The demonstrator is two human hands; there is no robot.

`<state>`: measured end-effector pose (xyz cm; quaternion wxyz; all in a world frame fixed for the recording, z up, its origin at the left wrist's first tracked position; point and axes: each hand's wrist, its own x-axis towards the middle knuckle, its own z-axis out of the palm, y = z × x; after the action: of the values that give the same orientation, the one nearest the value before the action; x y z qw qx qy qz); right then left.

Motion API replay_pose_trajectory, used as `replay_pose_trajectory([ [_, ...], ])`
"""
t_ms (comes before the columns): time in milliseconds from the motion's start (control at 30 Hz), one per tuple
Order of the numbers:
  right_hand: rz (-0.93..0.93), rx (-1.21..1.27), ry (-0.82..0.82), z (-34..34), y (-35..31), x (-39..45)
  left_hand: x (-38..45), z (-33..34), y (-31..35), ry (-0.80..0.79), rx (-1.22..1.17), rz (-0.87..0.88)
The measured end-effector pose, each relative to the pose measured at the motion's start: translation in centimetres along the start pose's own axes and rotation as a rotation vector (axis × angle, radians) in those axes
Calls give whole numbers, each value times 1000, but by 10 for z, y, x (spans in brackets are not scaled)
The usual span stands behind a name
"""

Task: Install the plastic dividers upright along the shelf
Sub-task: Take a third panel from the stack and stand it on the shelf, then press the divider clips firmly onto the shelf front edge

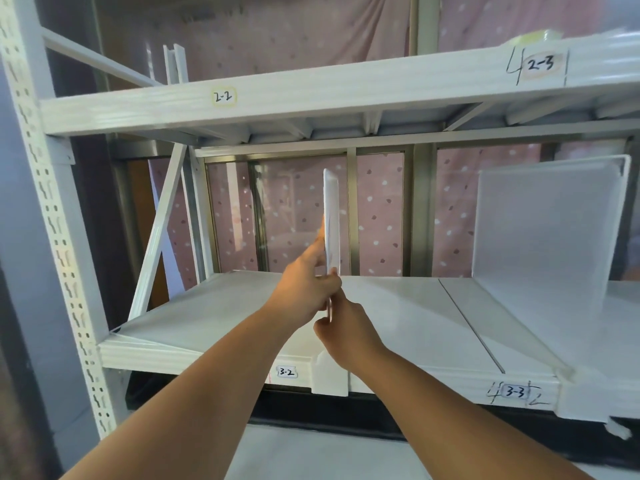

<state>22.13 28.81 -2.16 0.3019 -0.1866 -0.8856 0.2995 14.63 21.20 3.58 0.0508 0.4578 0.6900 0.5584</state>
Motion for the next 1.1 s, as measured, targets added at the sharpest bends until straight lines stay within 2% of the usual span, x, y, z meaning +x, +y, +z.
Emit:
replay_pose_trajectory([
  [200,23,5,-31,-4,-2,-1,-7,5,-7,42,-63,-41],
  [367,76,32,-149,-16,8,-1,-24,-1,-11,71,-122,-95],
  [633,96,-91,-264,-34,42,-6,-104,-2,-55,334,-399,-294],
  [733,66,-104,-289,-43,48,-7,-140,13,-81,403,-644,-428],
  [833,62,-211,-335,-46,51,-5,-167,39,-103,433,-879,-656],
  [933,50,-306,-363,-47,48,-5,-180,64,-119,348,-1160,-895],
  [1033,61,-353,-368,-46,43,-6,-181,80,-131,184,-1477,-935],
  [1100,48,-383,-380,-46,41,-5,-176,90,-134,146,-1626,-903],
])
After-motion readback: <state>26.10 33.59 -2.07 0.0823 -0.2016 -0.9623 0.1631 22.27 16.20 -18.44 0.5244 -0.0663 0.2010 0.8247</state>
